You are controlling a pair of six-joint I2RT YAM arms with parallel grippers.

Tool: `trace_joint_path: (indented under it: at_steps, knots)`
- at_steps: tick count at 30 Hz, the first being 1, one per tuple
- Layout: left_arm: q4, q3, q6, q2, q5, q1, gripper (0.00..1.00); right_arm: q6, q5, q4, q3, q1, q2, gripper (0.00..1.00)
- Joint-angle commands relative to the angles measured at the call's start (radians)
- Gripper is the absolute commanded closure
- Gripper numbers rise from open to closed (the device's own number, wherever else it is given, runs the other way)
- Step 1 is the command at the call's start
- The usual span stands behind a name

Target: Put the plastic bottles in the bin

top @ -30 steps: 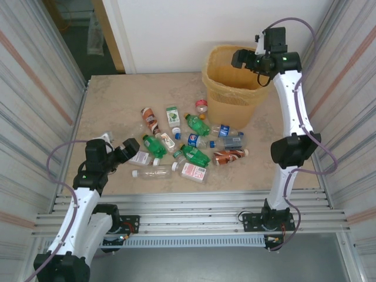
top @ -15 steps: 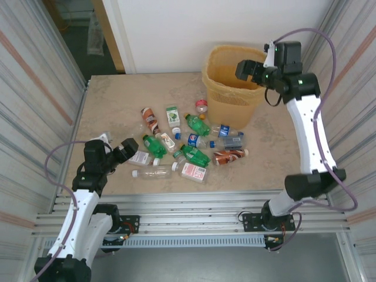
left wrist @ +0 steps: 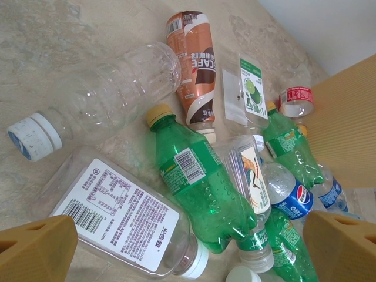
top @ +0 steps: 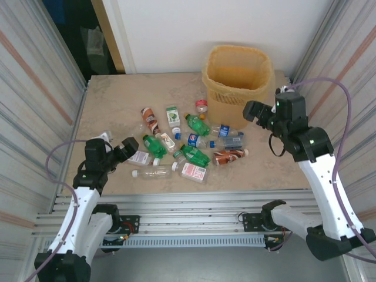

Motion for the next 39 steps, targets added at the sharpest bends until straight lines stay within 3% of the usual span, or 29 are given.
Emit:
trace_joint_path:
  at_steps: [1, 10, 17, 21, 27, 34, 39]
  knots:
    - [0.043, 0.007, 0.018, 0.023, 0.027, 0.008, 0.01, 0.133, 0.128, -0.085, -0.062, 0.053, -0.052, 0.02]
    - [0.004, 0.041, 0.047, 0.058, 0.023, 0.009, 0.01, 0.353, 0.170, -0.121, -0.264, 0.169, -0.093, 0.02]
    - [-0.218, 0.102, 0.007, 0.040, -0.067, -0.052, 0.01, 0.413, 0.158, -0.098, -0.358, 0.194, -0.070, 0.02]
    - [-0.375, 0.147, -0.049, -0.012, -0.236, -0.205, 0.01, 0.423, 0.172, -0.109, -0.371, 0.196, -0.046, 0.02]
    - [-0.477, 0.108, -0.305, -0.087, -0.355, -0.435, 0.01, 0.434, 0.211, -0.122, -0.379, 0.198, -0.032, 0.02]
    - [-0.550, 0.098, -0.612, -0.065, -0.591, -0.732, 0.01, 0.379, 0.246, -0.128, -0.370, 0.196, 0.045, 0.02]
    - [-0.530, 0.083, -0.759, 0.041, -0.628, -0.820, 0.01, 0.329, 0.252, -0.132, -0.340, 0.196, 0.086, 0.02]
